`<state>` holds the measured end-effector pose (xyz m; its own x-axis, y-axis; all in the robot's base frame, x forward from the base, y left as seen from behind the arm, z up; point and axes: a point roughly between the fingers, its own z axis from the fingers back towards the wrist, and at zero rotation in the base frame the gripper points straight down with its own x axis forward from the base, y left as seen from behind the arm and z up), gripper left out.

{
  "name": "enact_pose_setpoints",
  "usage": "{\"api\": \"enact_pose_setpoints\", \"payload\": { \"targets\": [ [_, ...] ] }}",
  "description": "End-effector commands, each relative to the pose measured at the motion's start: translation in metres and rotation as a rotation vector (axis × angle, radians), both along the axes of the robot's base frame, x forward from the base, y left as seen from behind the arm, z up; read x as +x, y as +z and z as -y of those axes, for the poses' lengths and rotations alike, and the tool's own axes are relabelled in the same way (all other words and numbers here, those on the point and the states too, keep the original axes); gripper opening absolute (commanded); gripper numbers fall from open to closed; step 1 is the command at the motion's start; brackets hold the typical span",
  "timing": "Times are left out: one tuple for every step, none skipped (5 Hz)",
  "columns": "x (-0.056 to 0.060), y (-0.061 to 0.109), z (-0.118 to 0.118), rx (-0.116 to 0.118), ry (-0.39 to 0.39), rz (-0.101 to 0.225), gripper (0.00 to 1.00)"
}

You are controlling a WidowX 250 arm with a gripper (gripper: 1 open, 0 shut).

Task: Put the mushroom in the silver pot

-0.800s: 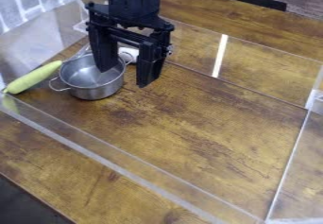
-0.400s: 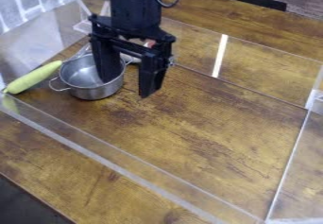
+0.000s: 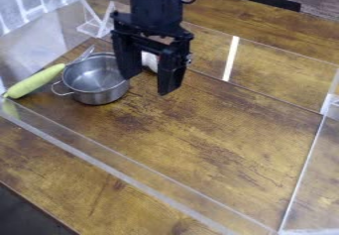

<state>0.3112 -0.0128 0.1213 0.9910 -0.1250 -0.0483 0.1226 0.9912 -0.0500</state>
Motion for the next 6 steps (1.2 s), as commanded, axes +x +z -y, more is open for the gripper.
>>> {"api": "enact_pose_setpoints", "payload": {
  "targets": [
    [0.011,0.016,0.006,-0.013,-0.026,0.07,1.0],
    [0.004,0.021,0.002,-0.018,0.032,0.078,1.0],
    [-0.004,0.025,-0.003,-0.02,0.086,0.084,1.0],
    [0.003,0.034,0.0,-0.022,0.109,0.086,1.0],
    [0.011,0.035,0.001,-0.024,0.134,0.108,1.0],
    [0.01,0.029,-0.008,-0.028,0.136,0.126,1.0]
  ]
}}
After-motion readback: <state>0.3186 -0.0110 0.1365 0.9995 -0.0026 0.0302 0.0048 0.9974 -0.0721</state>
